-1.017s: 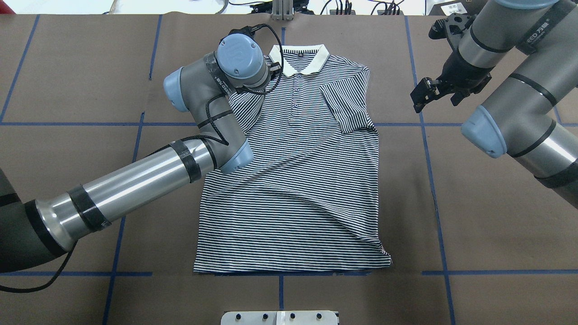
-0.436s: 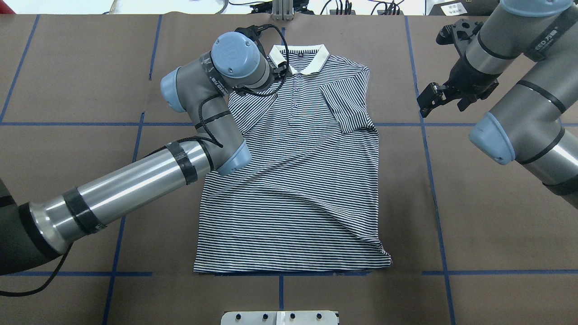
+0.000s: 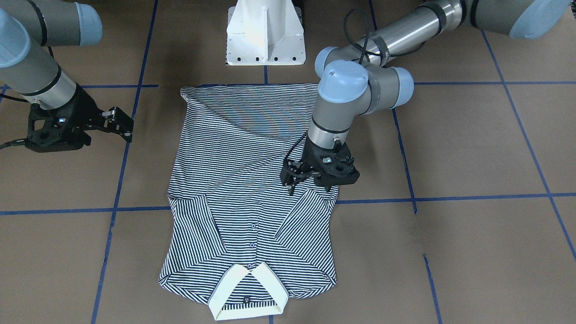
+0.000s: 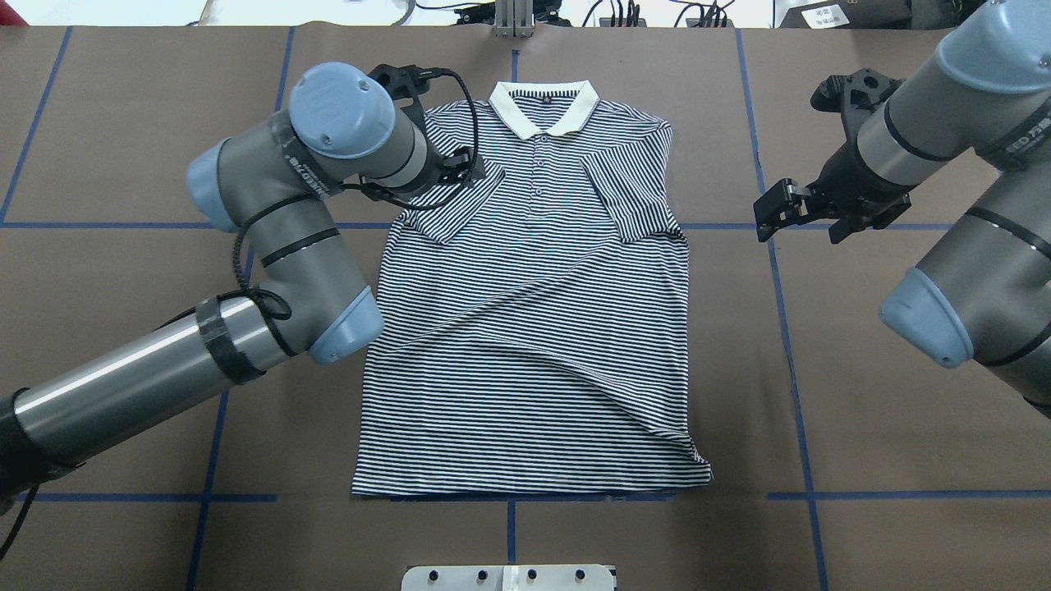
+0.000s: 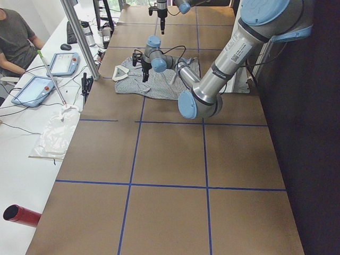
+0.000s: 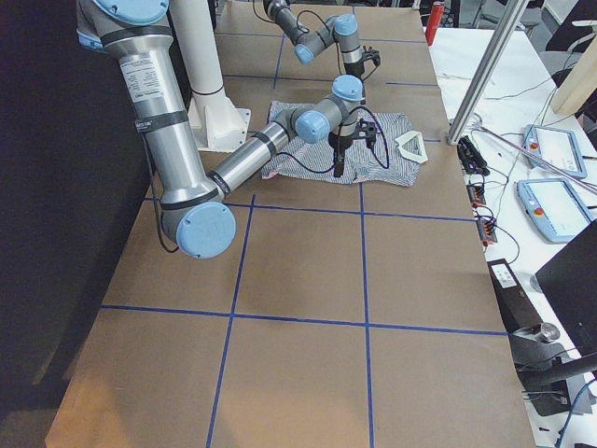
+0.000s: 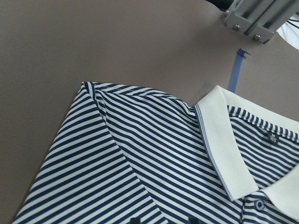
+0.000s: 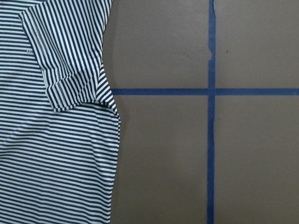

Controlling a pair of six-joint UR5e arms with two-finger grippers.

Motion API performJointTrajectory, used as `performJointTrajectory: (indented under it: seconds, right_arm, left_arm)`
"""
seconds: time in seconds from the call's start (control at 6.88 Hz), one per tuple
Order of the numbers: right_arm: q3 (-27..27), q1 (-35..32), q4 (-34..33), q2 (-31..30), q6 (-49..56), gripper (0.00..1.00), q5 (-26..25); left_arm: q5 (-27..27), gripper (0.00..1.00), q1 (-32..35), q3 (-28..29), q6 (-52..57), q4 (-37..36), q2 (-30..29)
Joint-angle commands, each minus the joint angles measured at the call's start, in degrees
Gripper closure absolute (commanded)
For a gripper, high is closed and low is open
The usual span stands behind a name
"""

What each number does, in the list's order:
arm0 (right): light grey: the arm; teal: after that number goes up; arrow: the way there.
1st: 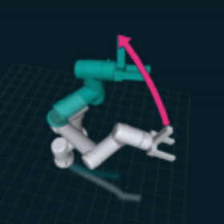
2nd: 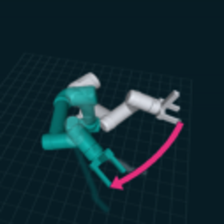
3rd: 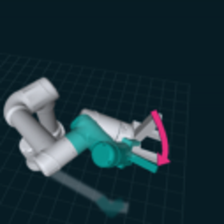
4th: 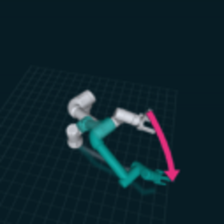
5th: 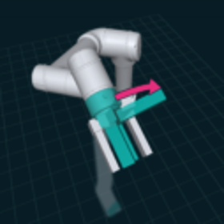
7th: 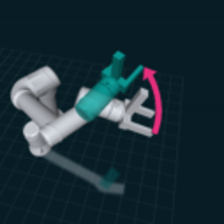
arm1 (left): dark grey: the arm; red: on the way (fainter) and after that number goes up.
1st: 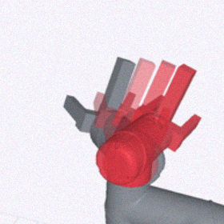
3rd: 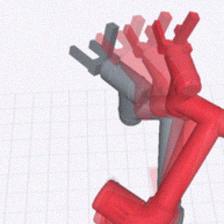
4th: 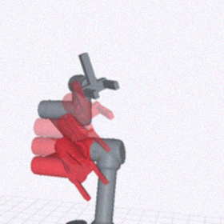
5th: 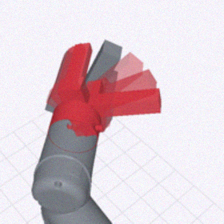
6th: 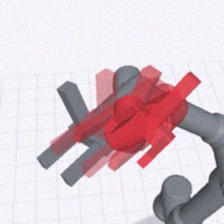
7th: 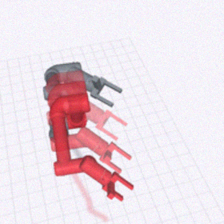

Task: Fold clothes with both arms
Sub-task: 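Withdraw the left gripper while the right gripper moves to the hem corner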

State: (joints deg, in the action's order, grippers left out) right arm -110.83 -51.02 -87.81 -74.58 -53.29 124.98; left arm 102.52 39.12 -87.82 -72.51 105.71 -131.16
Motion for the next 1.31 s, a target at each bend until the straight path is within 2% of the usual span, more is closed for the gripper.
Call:
performJointTrajectory:
  seconds: [0.0,0.15,0.44,0.87,1.16]
  right_arm:
    - [-1.3,7.8,14.6,-6.5,-12.4,0.0,-5.4]
    - [-5.6,13.6,14.7,-9.2,-17.6,0.0,-10.4]
    - [-7.1,26.3,14.6,-9.4,-25.9,0.0,-22.4]
    - [-6.7,35.5,14.1,-8.9,-30.1,0.0,-29.3]
    - [-6.1,36.5,13.7,-9.6,-30.1,0.0,-28.5]
  left_arm:
    - [1.4,0.0,0.0,-14.8,3.9,-8.3,8.0]
    - [3.2,0.0,0.0,-16.9,3.9,-8.6,9.2]
    - [3.3,0.0,-0.1,-17.6,4.0,-8.6,10.0]
    - [3.4,0.0,-0.1,-17.6,3.9,-8.6,10.2]
    - [3.5,0.0,-0.3,-17.6,3.7,-8.6,10.2]
